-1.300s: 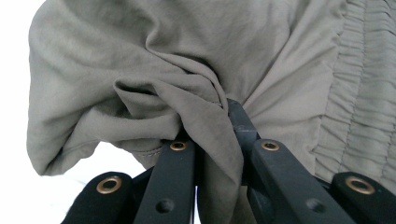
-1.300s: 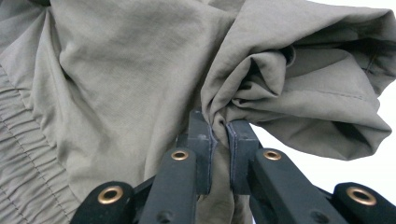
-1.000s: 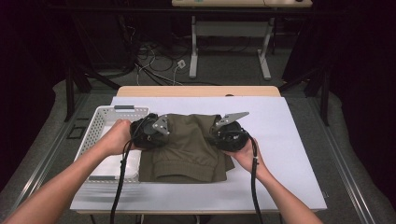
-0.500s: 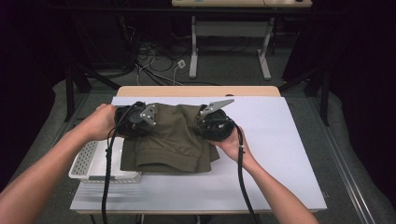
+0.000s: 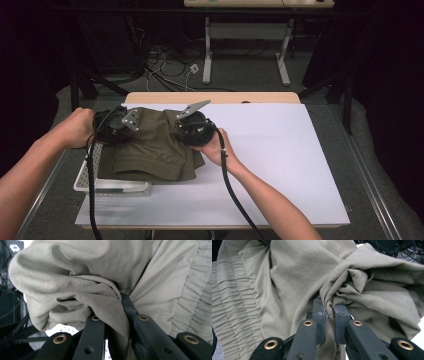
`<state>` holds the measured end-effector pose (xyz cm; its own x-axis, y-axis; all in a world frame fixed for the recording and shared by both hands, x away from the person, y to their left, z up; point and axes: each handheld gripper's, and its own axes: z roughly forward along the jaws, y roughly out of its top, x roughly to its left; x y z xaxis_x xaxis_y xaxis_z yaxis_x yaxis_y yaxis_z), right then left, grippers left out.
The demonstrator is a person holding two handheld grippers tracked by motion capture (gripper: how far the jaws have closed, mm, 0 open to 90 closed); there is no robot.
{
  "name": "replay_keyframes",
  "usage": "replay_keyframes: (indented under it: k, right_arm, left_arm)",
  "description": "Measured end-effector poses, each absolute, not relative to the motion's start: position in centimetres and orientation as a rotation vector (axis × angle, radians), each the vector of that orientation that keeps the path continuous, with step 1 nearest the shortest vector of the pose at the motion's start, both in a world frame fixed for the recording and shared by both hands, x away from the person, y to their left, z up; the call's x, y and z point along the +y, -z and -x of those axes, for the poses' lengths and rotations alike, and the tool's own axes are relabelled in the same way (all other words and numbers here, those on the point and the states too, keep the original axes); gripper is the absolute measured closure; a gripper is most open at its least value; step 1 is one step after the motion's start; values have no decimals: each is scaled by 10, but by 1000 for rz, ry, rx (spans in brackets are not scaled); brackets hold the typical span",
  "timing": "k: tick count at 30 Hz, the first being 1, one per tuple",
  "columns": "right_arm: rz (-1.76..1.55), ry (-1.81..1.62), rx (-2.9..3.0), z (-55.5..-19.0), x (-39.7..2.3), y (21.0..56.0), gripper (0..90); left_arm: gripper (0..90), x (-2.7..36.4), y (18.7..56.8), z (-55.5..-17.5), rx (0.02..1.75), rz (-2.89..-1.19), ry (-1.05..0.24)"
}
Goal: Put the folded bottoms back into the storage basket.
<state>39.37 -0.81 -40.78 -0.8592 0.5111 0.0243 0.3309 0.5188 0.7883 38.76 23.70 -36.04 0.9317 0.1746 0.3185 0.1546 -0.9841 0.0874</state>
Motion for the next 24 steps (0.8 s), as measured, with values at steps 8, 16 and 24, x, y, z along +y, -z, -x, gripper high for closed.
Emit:
replay_keyframes:
  k: [8,16,24]
  right_arm:
    - [-675,-1262,2571,-397,30,408,830]
    - [-661,-1254,2592,-399,72,420,830]
    - [-628,-1213,2593,-399,102,433,830]
  left_arm:
    - [841,267,366,-390,342,-3050,-550]
    - [841,291,381,-394,414,-3083,-586]
    - [841,311,402,-397,504,-3092,-613]
